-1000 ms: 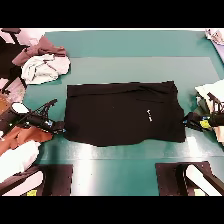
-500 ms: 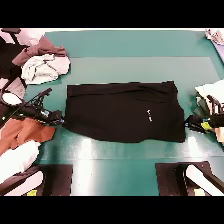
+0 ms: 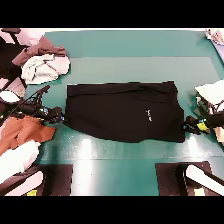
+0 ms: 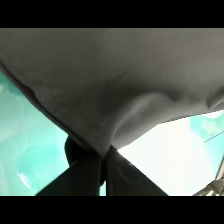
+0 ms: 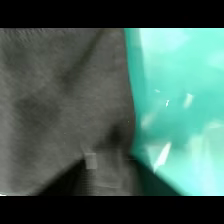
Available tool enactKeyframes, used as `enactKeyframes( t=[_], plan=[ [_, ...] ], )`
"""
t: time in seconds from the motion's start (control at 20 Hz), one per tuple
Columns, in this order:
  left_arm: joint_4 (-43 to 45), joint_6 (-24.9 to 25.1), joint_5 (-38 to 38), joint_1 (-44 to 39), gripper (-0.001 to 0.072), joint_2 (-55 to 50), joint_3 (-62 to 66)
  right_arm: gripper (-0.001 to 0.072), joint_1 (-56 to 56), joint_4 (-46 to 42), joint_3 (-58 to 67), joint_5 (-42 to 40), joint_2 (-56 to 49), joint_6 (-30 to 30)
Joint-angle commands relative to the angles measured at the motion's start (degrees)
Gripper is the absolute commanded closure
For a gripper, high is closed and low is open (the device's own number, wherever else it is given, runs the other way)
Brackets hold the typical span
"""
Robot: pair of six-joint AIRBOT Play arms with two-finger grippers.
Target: Fold the shirts.
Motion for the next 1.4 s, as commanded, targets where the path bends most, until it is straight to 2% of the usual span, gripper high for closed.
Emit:
enactKeyframes(
  t=[0.0, 0.25, 0.4, 0.65, 0.95, 1.1, 1.25, 1.35],
  plan=[
    [-1.6, -1.31, 0.85, 0.07, 0.0675, 0.04, 0.07, 0.0692, 0.15, 8.0, -0.04, 0.7, -0.59, -2.91],
    [-4.22, -2.01, 1.01, 0.07, 0.0675, 0.04, 0.15, 0.0694, -0.7, 10.19, 2.62, 0.44, 6.86, -3.69],
    [-4.15, -4.85, 0.09, 0.07, 0.0675, 0.07, 3.21, 0.0695, -2.36, 10.19, 5.49, 0.83, 10.16, -0.46],
    [-0.85, -13.22, 0.2, 0.07, 0.0676, 0.2, 13.11, 0.0698, -0.9, 10.56, 8.41, -3.37, 14.49, 3.89],
    [1.05, -19.43, -0.02, 0.07, 0.0676, 5.81, 13.66, 0.07, 0.15, 10.71, 16.33, -6.29, 18.97, 5.18],
    [2.75, -22.43, 4.11, 0.07, 0.0677, 7.65, 13.64, 0.0699, 0.35, 11.61, 20.24, -8.46, 16.17, 5.68],
    [2.62, -22.77, 11.72, 0.07, 0.0677, 6.84, 13.64, 0.0699, 4.46, 11.89, 22.6, -8.24, 6.71, 5.64],
    [2.36, -22.93, 12.5, 0.04, 0.0677, 3.74, 13.64, 0.0699, 9.01, 11.43, 24.2, -8.94, -0.5, 5.64]
  ],
)
